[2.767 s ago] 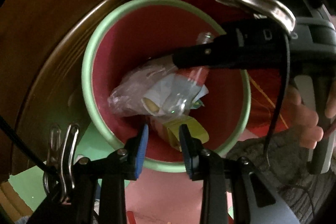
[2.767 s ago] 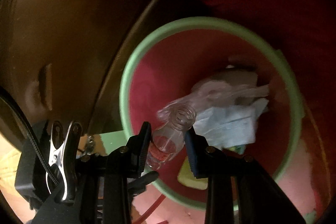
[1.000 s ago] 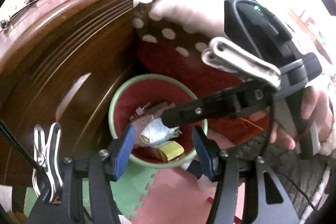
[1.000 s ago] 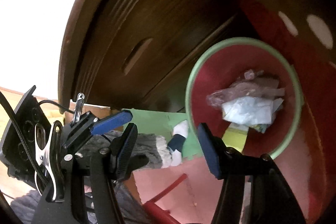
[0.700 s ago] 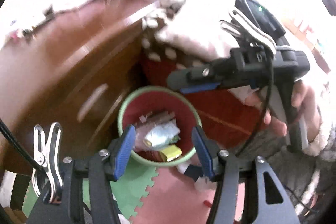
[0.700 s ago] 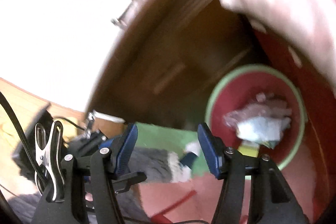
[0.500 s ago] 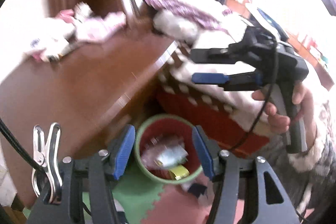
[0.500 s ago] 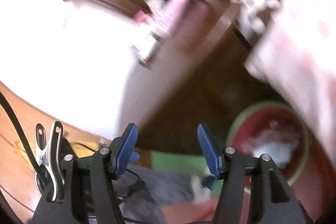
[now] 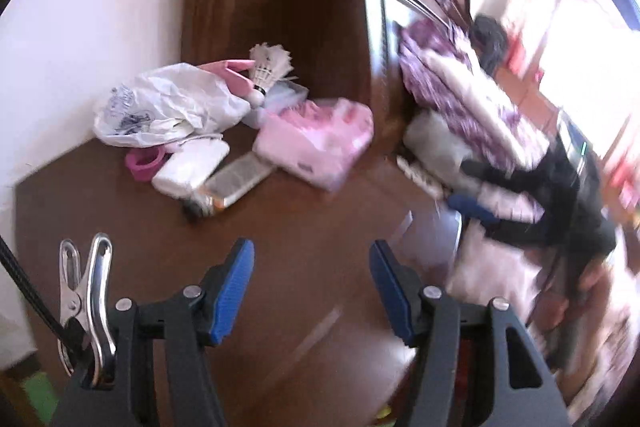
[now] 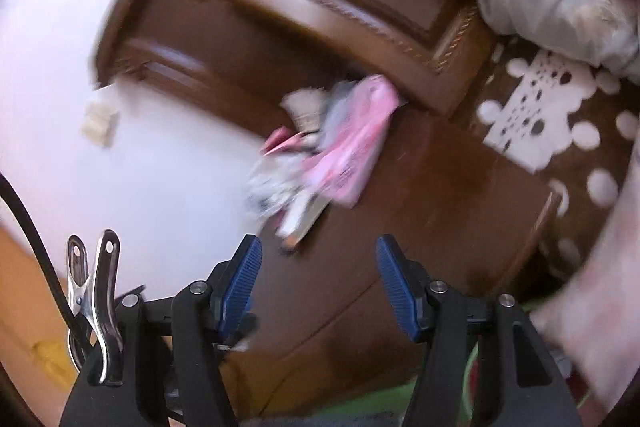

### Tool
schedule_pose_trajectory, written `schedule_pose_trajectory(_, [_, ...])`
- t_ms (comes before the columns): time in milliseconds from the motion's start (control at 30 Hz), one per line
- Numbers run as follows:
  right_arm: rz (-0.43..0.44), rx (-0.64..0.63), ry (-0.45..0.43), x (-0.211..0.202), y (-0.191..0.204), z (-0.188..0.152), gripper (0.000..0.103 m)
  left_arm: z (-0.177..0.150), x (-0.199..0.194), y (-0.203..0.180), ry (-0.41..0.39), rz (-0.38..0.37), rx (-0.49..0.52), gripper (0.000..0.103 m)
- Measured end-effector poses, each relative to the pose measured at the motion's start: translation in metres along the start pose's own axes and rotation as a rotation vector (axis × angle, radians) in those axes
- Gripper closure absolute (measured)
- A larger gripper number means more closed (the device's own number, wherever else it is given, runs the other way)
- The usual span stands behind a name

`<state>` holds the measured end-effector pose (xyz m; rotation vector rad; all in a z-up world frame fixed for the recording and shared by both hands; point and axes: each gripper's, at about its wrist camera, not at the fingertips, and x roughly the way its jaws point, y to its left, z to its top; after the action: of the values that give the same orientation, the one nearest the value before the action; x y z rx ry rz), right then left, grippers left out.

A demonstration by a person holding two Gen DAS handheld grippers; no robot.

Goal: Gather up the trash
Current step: 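Close the left gripper on the pink wet-wipes package while the right gripper closes on it too, then lift the pink package with both grippers and carry it down over the red bin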

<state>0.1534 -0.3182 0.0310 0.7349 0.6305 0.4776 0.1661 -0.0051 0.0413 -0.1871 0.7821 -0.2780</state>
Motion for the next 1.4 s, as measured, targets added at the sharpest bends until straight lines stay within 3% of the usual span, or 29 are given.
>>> schedule_pose_trajectory(133, [-0.072,0.002,-0.026,0.028,-0.008,0.023,0.042,0.036,0.036,0.025,-0.008,0.018,-0.073,0.039])
schedule_pose_trajectory(367, [-0.076,-0.019,-0.107,0.069,-0.009,0.046,0.042,0.081,0.085,0.046,-0.052,0.068,-0.165,0.039])
schedule_pose_trajectory(500, [-0.086,0.029,-0.115,0.095,-0.015,0.055,0.043,0.093,0.11,0.044,-0.045,0.094,-0.163,0.039])
schedule_pose_trajectory(600, [-0.12,0.015,-0.15,0.101,-0.011,0.058,0.043,0.09,0.126,0.038,0.008,0.111,-0.145,0.04])
schedule_pose_trajectory(667, [-0.148,-0.021,-0.164,0.104,-0.009,0.058,0.043,0.085,0.134,0.032,0.028,0.108,-0.114,0.063])
schedule_pose_trajectory(700, [-0.154,-0.03,-0.167,0.106,-0.008,0.059,0.047,0.083,0.135,0.031,0.031,0.096,-0.113,0.092])
schedule_pose_trajectory(800, [-0.12,-0.001,-0.152,0.108,-0.014,0.057,0.095,0.077,0.125,0.026,0.008,0.046,-0.103,0.099])
schedule_pose_trajectory(900, [-0.104,0.021,-0.156,0.102,-0.014,0.052,0.099,0.072,0.107,0.018,-0.036,0.039,-0.069,0.101])
schedule_pose_trajectory(1133, [-0.085,-0.094,-0.202,0.077,0.01,0.04,0.099,0.065,0.083,0.007,-0.087,-0.024,-0.089,0.101])
schedule_pose_trajectory(1400, [-0.073,-0.116,-0.219,0.043,0.009,0.025,0.099,0.054,0.06,-0.02,-0.139,-0.011,-0.06,0.101])
